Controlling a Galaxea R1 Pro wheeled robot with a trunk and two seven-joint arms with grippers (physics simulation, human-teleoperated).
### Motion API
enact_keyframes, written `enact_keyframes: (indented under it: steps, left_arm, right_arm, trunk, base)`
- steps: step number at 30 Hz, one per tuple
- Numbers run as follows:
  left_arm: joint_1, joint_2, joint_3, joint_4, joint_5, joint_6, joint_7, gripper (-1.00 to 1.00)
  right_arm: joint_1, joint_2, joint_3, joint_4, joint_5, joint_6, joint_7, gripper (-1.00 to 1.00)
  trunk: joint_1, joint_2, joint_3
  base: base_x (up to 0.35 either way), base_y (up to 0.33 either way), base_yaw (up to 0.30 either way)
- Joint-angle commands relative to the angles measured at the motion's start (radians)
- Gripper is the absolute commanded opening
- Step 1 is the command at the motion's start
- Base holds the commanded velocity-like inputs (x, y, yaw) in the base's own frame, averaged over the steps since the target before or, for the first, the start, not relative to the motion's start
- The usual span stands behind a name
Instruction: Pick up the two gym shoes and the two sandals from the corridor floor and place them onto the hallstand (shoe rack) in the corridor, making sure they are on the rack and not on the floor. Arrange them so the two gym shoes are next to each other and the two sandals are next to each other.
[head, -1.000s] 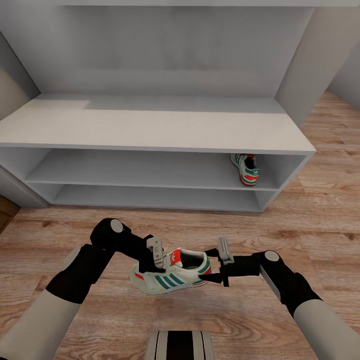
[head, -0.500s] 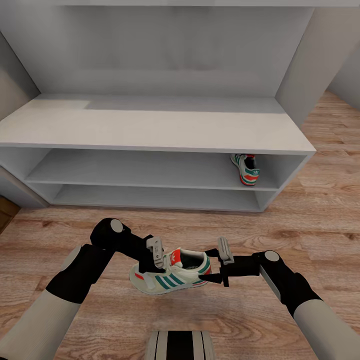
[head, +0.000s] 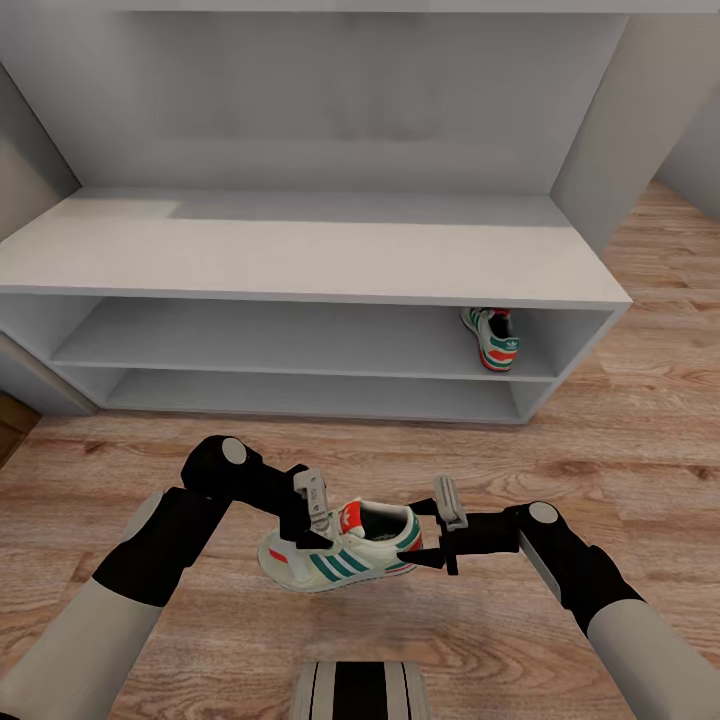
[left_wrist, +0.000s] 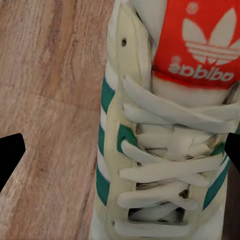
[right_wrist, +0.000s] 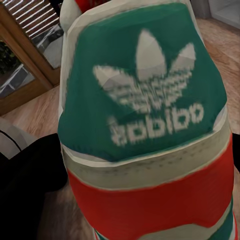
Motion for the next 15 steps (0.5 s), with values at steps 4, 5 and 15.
enact_keyframes:
  steps: [4,5,15]
  left_arm:
    - [0.0,0.001,0.0,0.0,0.0,0.0,0.0,1.0]
    - [0.0,0.001,0.0,0.0,0.0,0.0,0.0,1.0]
    - [-0.001,0.001,0.001,0.0,-0.001,0.001,0.0,1.0]
  right_arm:
    - [0.0,0.0,0.0,0.0,0.0,-0.001,-0.001,-1.0]
    - [0.0,0.0,0.0,0.0,0.0,-0.001,-0.001,-1.0]
    - [0.0,0.0,0.0,0.0,0.0,-0.001,-0.001,-1.0]
  trunk:
    - [0.0,0.0,0.0]
    - [0.0,0.0,0.0]
    - [0.0,0.0,0.0]
  base:
    - [0.0,0.0,0.0]
    - [0.0,0.0,0.0]
    - [0.0,0.0,0.0]
